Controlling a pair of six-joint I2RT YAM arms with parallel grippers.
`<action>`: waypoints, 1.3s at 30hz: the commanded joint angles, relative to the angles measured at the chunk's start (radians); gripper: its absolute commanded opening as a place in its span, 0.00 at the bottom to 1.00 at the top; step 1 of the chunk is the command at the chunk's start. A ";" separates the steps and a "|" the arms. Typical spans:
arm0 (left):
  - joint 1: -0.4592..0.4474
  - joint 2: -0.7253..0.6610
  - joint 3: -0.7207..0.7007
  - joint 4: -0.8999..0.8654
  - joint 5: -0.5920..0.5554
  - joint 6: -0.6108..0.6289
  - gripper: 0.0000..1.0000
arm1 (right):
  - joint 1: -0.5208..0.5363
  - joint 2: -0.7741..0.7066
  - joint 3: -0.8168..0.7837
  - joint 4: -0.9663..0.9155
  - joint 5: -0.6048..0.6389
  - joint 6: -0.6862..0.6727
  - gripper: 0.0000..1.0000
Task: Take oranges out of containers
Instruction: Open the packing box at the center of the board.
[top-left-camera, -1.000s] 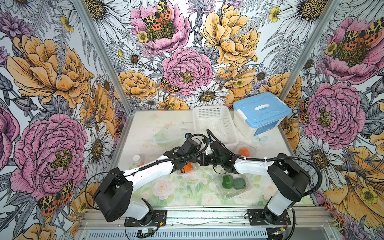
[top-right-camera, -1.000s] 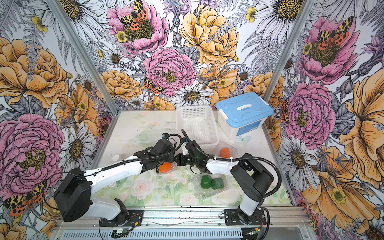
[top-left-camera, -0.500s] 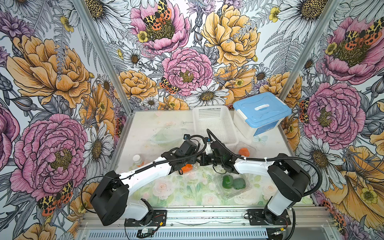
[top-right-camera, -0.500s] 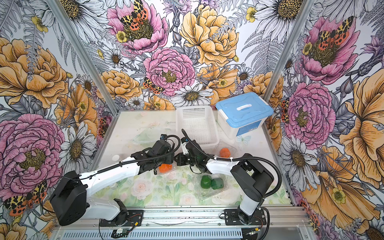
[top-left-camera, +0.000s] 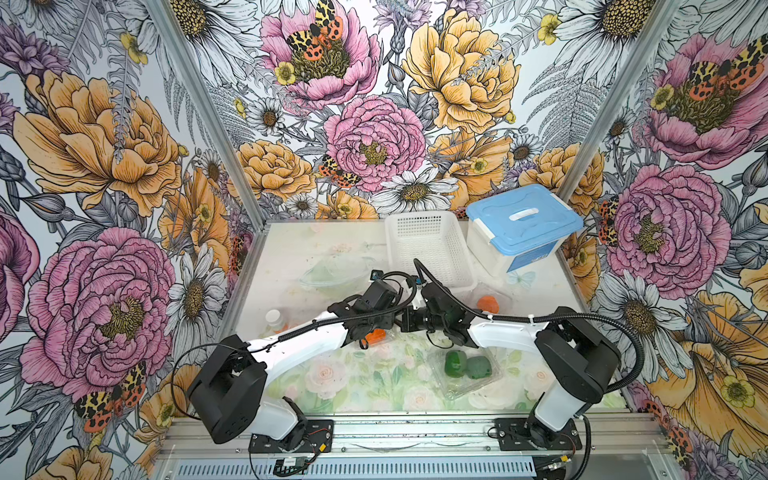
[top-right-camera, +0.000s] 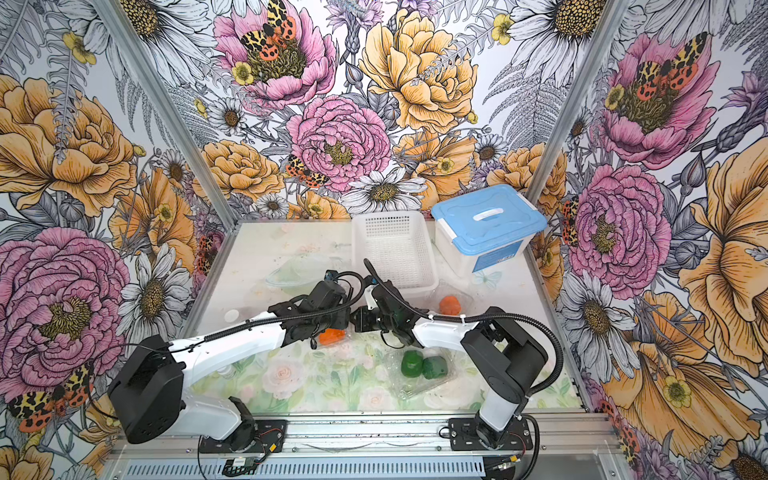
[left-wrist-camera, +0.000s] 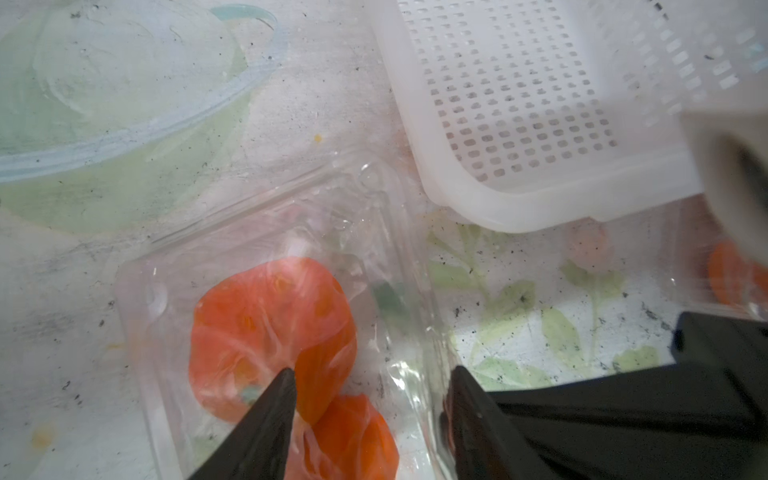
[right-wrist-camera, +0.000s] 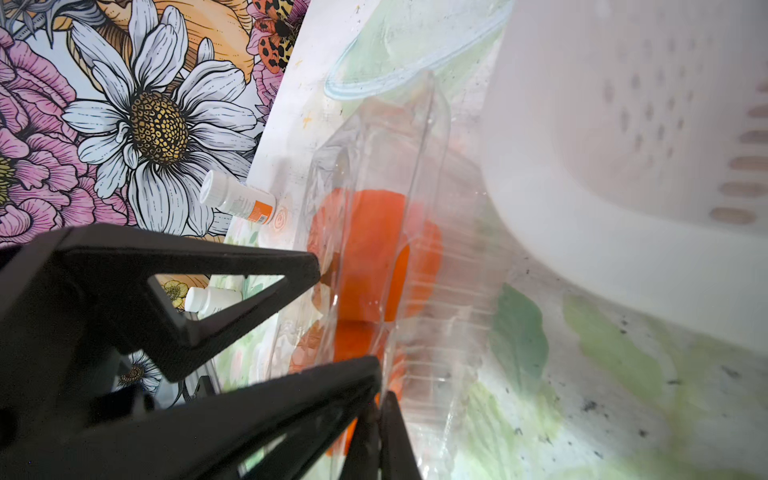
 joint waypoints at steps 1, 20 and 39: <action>-0.009 0.043 0.007 -0.059 -0.008 0.016 0.52 | 0.005 -0.081 0.008 0.088 0.000 -0.030 0.00; -0.004 0.024 0.057 -0.099 -0.117 -0.021 0.00 | 0.004 -0.065 0.003 0.077 0.036 -0.018 0.00; 0.001 -0.237 -0.061 -0.099 -0.156 -0.039 0.00 | -0.023 -0.030 0.000 0.029 0.066 0.021 0.00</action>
